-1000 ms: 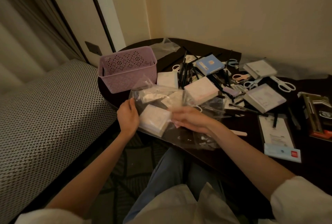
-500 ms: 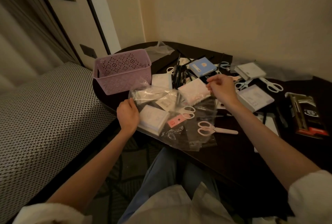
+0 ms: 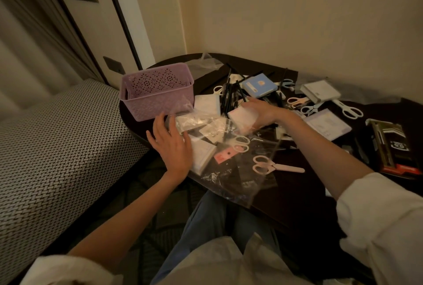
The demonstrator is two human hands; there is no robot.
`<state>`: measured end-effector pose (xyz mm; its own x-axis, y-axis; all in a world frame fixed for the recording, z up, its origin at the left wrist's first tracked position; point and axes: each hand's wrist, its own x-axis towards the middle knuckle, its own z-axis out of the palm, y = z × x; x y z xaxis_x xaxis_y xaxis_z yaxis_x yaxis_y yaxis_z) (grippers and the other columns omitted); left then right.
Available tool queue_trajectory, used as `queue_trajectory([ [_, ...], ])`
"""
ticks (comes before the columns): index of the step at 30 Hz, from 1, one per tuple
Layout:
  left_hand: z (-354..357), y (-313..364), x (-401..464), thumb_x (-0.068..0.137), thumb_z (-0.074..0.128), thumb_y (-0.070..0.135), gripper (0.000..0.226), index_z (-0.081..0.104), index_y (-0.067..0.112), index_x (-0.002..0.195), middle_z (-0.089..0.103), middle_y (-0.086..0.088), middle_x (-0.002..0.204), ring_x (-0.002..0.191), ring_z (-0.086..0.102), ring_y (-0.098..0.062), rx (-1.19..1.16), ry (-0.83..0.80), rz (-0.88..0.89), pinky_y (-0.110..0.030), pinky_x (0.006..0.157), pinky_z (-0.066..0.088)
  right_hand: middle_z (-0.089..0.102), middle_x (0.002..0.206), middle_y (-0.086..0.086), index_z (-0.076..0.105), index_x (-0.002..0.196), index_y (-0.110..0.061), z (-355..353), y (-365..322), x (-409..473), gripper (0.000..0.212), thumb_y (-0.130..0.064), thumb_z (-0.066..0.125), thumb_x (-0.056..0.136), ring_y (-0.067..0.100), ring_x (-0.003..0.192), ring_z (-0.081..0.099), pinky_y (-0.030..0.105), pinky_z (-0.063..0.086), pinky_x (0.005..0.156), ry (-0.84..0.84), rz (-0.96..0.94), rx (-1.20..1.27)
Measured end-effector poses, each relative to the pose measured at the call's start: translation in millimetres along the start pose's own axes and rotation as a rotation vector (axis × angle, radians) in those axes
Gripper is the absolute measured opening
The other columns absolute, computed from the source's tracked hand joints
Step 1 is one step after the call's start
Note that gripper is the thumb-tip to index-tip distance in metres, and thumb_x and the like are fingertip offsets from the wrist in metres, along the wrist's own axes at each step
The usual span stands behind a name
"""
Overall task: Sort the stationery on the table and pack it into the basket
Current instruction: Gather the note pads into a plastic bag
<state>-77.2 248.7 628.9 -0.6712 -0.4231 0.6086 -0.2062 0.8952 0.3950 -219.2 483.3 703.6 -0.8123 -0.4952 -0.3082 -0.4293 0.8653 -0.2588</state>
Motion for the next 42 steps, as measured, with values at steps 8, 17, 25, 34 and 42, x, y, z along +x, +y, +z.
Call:
queue_trajectory([
  [8,-27,33,-27,0.068,0.049,0.082,0.071,0.067,0.017,0.089,0.043,-0.013,0.136,0.13,0.035,-0.032,-0.038,-0.411,0.444,-0.059,0.111,0.021,0.016,0.158,0.007,0.014,0.152,-0.013,-9,-2,8,0.09,-0.021,0.073,0.084,0.028,0.144,0.016,0.044,0.02,0.116,-0.019,-0.013,-0.165],
  [17,-43,53,-30,0.08,0.053,0.033,0.029,0.061,0.01,0.097,0.046,-0.015,0.136,0.126,0.041,-0.034,0.018,-0.612,0.566,-0.047,0.101,0.038,0.035,0.146,0.008,0.029,0.144,-0.017,-10,4,15,0.092,-0.019,0.084,0.07,0.03,0.131,0.037,0.045,0.035,0.107,0.028,-0.002,-0.11],
  [25,-34,44,-36,0.099,0.037,0.033,0.032,0.056,0.008,0.098,0.059,-0.009,0.102,0.088,0.057,-0.023,-0.241,-0.42,0.549,-0.035,0.074,0.048,0.052,0.122,0.01,0.053,0.113,-0.009,-18,17,-11,0.054,-0.013,0.085,0.069,0.028,0.114,0.049,0.03,0.037,0.08,0.299,-0.016,0.247],
  [34,-30,62,-32,0.1,0.048,0.021,0.017,0.051,0.01,0.088,0.06,-0.011,0.09,0.073,0.055,-0.024,-0.354,-0.373,0.346,-0.035,0.061,0.042,0.067,0.1,0.005,0.059,0.113,-0.005,-30,-5,-96,0.025,-0.019,0.061,0.093,0.021,0.097,0.065,0.03,0.056,0.067,0.565,0.053,1.436],
  [42,-33,66,-37,0.102,0.041,0.027,0.026,0.05,0.007,0.116,0.063,-0.014,0.111,0.097,0.06,-0.027,-0.469,-0.377,0.2,-0.034,0.077,0.047,0.065,0.11,0.011,0.054,0.105,-0.016,4,-6,-129,0.013,-0.013,0.053,0.092,0.027,0.102,0.063,0.04,0.055,0.078,-0.006,0.227,1.378],
])
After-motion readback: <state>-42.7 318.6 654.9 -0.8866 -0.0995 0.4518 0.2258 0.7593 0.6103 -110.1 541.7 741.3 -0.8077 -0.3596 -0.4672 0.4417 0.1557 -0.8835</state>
